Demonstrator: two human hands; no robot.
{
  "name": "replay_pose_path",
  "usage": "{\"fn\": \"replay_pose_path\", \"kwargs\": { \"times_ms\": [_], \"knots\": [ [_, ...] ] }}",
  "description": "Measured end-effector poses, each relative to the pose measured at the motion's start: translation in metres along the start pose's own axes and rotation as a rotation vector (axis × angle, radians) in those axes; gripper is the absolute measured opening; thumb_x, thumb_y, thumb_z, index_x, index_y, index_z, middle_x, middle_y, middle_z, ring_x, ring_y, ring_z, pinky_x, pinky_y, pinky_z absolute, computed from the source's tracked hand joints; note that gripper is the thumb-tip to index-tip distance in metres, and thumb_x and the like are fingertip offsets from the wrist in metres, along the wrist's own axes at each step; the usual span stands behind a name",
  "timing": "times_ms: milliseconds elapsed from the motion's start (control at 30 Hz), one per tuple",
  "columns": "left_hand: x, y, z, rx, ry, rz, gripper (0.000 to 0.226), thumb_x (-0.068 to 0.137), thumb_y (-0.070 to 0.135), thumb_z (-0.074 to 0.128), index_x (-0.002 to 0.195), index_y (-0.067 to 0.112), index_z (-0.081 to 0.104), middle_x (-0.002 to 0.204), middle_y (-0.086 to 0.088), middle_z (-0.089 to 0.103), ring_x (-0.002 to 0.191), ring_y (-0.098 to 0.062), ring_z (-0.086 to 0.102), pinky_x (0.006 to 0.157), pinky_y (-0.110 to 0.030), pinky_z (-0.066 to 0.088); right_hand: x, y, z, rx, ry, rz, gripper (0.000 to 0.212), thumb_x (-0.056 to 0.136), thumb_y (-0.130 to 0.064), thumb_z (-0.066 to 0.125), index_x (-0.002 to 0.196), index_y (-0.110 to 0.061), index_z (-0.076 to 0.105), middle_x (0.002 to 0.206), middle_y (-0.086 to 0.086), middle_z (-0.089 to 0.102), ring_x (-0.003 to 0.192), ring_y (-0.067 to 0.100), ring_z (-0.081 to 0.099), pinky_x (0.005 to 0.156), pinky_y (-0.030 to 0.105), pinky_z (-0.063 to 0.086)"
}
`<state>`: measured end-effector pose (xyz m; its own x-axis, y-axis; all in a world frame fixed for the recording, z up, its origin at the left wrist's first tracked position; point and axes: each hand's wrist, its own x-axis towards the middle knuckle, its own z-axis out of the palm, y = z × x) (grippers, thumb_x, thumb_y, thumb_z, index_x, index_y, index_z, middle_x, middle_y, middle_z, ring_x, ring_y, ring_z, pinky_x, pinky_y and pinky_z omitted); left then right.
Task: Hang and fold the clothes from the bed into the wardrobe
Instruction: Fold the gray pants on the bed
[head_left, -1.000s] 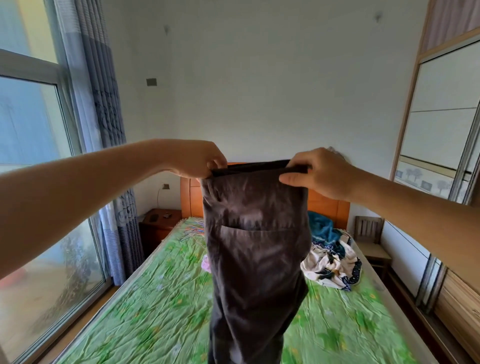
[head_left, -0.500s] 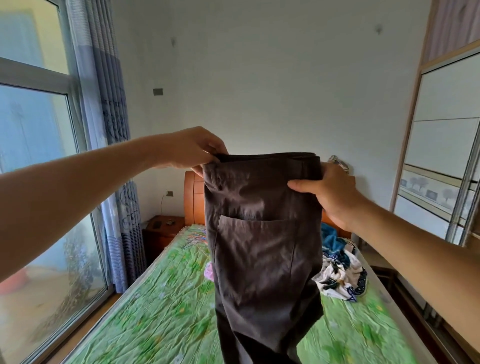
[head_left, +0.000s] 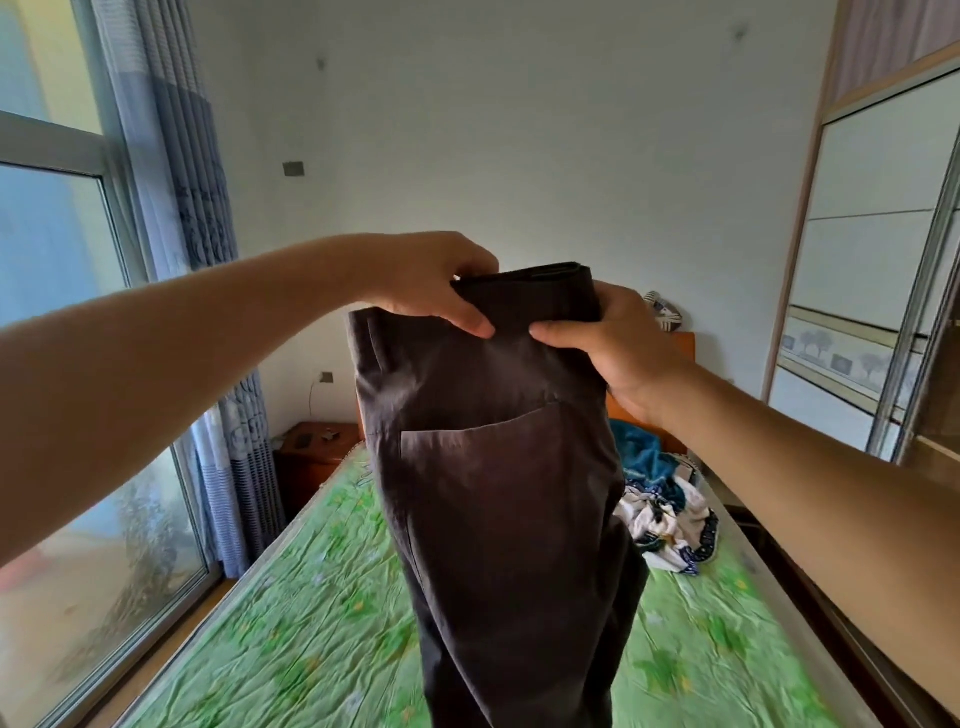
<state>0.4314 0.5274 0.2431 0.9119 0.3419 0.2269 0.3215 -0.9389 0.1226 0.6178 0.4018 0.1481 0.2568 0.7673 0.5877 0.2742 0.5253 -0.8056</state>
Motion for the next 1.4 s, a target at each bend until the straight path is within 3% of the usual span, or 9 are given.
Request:
{"fn": "replay_pose_path", "kwargs": {
  "times_ms": [233, 533, 700, 800, 1000, 1100, 1233, 1333, 1400],
  "knots": [
    [0.003, -0.006, -0.002, 0.129, 0.094, 0.037, 0.017, 0.089, 0.045, 0.069, 0.082, 0.038, 0.056, 0.079, 0.015, 0.065, 0.072, -0.002, 0.062, 0.061, -0.023, 0.041, -0.052, 0.074, -0.044, -0.298, -0.355, 0.372, 0.031, 0.081, -0.009, 0.082, 0.109, -0.02, 0.076, 0.111, -0.005, 0.076, 0.107, 0.012, 0.071, 0.095, 0.026, 0.054],
    [0.006, -0.023, -0.009, 0.272, 0.2, 0.035, 0.015, 0.096, 0.038, 0.062, 0.098, 0.031, 0.049, 0.086, 0.019, 0.051, 0.08, 0.001, 0.049, 0.064, -0.022, 0.034, -0.096, 0.15, -0.051, -0.468, -0.044, 0.414, 0.018, 0.09, -0.034, 0.075, 0.102, -0.021, 0.073, 0.092, -0.005, 0.077, 0.082, 0.014, 0.072, 0.081, 0.037, 0.056],
    [0.003, -0.028, -0.021, 0.276, 0.256, 0.043, 0.017, 0.095, 0.035, 0.064, 0.095, 0.029, 0.049, 0.085, 0.018, 0.051, 0.077, 0.001, 0.047, 0.064, -0.025, 0.034, -0.113, 0.161, -0.029, 0.258, 0.208, 0.716, 0.038, 0.096, -0.054, 0.057, 0.102, -0.021, 0.076, 0.098, 0.008, 0.077, 0.082, 0.021, 0.073, 0.074, 0.04, 0.056],
    [0.003, -0.028, -0.019, 0.283, 0.263, 0.038, 0.017, 0.094, 0.034, 0.065, 0.095, 0.028, 0.049, 0.084, 0.018, 0.051, 0.076, 0.0, 0.047, 0.063, -0.025, 0.033, -0.097, 0.151, -0.017, 0.553, 0.261, 0.652, 0.037, 0.103, -0.033, 0.049, 0.088, -0.018, 0.08, 0.094, 0.009, 0.077, 0.082, 0.02, 0.073, 0.07, 0.034, 0.055],
    [-0.015, -0.051, -0.029, 0.28, 0.235, -0.067, 0.021, 0.091, 0.034, 0.069, 0.087, 0.034, 0.049, 0.084, 0.015, 0.054, 0.077, -0.012, 0.053, 0.067, -0.032, 0.035, -0.099, 0.146, -0.028, 0.734, 0.306, 0.584, 0.023, 0.098, -0.011, 0.052, 0.111, -0.008, 0.071, 0.106, 0.013, 0.075, 0.089, 0.021, 0.073, 0.079, 0.036, 0.056],
    [-0.021, -0.057, -0.03, 0.265, 0.261, -0.101, 0.023, 0.09, 0.033, 0.071, 0.087, 0.034, 0.049, 0.082, 0.015, 0.053, 0.078, -0.018, 0.054, 0.069, -0.033, 0.035, -0.099, 0.143, -0.034, 0.478, 0.266, 0.614, 0.021, 0.098, -0.018, 0.056, 0.103, -0.013, 0.076, 0.102, 0.013, 0.072, 0.084, 0.021, 0.071, 0.074, 0.036, 0.056],
    [-0.015, -0.04, -0.03, 0.24, 0.251, -0.076, 0.024, 0.089, 0.036, 0.072, 0.08, 0.036, 0.05, 0.082, 0.013, 0.056, 0.076, -0.011, 0.055, 0.066, -0.032, 0.038, -0.074, 0.108, -0.039, -0.564, 0.044, 0.449, 0.069, 0.094, -0.065, 0.043, 0.105, -0.002, 0.066, 0.087, 0.02, 0.061, 0.09, 0.028, 0.069, 0.073, 0.033, 0.049],
    [-0.006, -0.025, -0.027, 0.242, 0.221, -0.054, 0.017, 0.089, 0.038, 0.072, 0.089, 0.032, 0.055, 0.083, 0.013, 0.058, 0.078, -0.007, 0.055, 0.062, -0.028, 0.037, -0.04, 0.047, -0.024, -0.437, -0.05, 0.155, 0.092, 0.079, -0.084, 0.05, 0.147, -0.023, 0.045, 0.134, -0.006, 0.061, 0.12, 0.0, 0.056, 0.099, 0.021, 0.04],
    [0.0, -0.015, -0.019, 0.243, 0.189, -0.041, 0.017, 0.089, 0.038, 0.071, 0.091, 0.03, 0.056, 0.084, 0.013, 0.058, 0.077, -0.007, 0.055, 0.061, -0.027, 0.037, -0.013, 0.014, -0.01, -0.294, -0.034, 0.057, 0.089, 0.07, -0.071, 0.074, 0.144, -0.033, 0.041, 0.123, -0.009, 0.068, 0.114, 0.003, 0.063, 0.098, 0.027, 0.047]
  ]
}}
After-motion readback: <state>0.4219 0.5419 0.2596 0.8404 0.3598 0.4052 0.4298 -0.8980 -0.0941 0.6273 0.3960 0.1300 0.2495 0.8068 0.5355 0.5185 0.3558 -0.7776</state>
